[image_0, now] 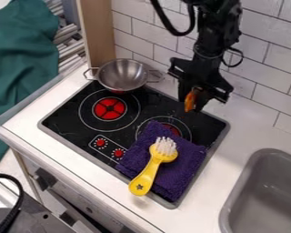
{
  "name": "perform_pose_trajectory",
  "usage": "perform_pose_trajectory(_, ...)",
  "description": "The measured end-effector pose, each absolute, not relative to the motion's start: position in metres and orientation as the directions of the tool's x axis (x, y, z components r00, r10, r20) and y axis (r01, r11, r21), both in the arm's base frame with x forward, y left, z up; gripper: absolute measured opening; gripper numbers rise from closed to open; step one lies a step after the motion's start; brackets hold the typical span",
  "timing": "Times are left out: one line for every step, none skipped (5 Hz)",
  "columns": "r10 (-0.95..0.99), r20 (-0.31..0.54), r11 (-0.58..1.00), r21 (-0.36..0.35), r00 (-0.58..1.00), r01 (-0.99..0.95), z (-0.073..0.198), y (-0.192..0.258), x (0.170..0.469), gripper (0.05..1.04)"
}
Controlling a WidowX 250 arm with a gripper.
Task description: Take the orange lobster and put it on the right burner
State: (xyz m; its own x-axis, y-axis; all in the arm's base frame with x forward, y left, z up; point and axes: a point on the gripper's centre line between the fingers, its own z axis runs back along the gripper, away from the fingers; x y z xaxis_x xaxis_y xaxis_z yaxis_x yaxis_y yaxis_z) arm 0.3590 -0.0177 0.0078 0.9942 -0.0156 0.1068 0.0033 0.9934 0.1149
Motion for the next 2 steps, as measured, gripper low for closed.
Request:
perform_pose_trajectory(-0.014,0.086,0.993,0.120,0.996,0.004,0.005,-0.017,0.353,0.845)
perform_pose_trajectory(-0.011,0.107,0.992,0.125,0.994,-0.003,0.020,-0.015,0.342,1.017)
